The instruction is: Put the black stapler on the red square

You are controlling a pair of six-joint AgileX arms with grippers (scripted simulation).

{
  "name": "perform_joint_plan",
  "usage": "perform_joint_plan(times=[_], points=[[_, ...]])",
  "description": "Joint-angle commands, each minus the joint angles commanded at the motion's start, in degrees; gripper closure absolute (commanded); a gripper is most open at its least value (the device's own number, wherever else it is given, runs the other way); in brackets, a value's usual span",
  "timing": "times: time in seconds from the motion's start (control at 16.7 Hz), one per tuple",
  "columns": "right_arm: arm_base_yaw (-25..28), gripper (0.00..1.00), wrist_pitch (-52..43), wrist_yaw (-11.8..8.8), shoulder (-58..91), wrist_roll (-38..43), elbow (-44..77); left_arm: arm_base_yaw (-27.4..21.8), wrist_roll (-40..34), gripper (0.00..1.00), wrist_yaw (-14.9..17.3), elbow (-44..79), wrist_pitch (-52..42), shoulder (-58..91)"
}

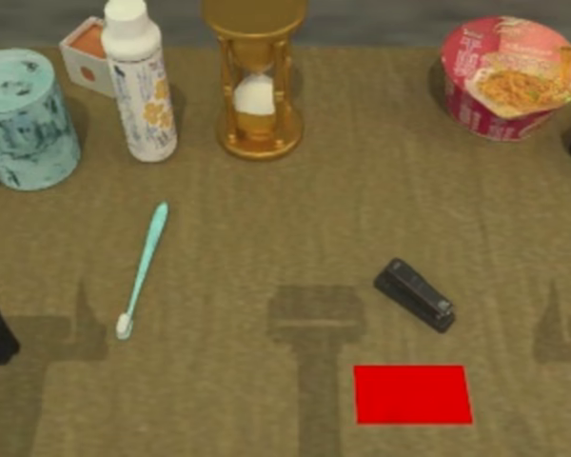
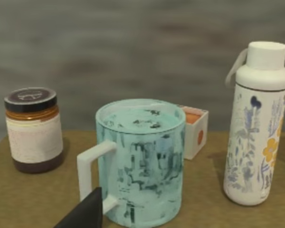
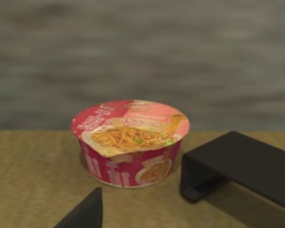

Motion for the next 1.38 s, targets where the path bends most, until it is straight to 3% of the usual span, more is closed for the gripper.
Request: perform_joint_plan(times=[0.3,0.54,1.38], points=[[1.3,0.0,-2.5,-0.2,3.5,-0.6,3.5,0.0,0.0,0.0,0.0,0.0,0.0,0.0],[5.2,0.0,-11.0,-0.3,16.5,-2.7,16.3,0.0,0.0,0.0,0.0,0.0,0.0,0.0],[24.5,0.0,-57.7,-0.1,99.3,-13.5,83.5,0.0,0.0,0.0,0.0,0.0,0.0,0.0]])
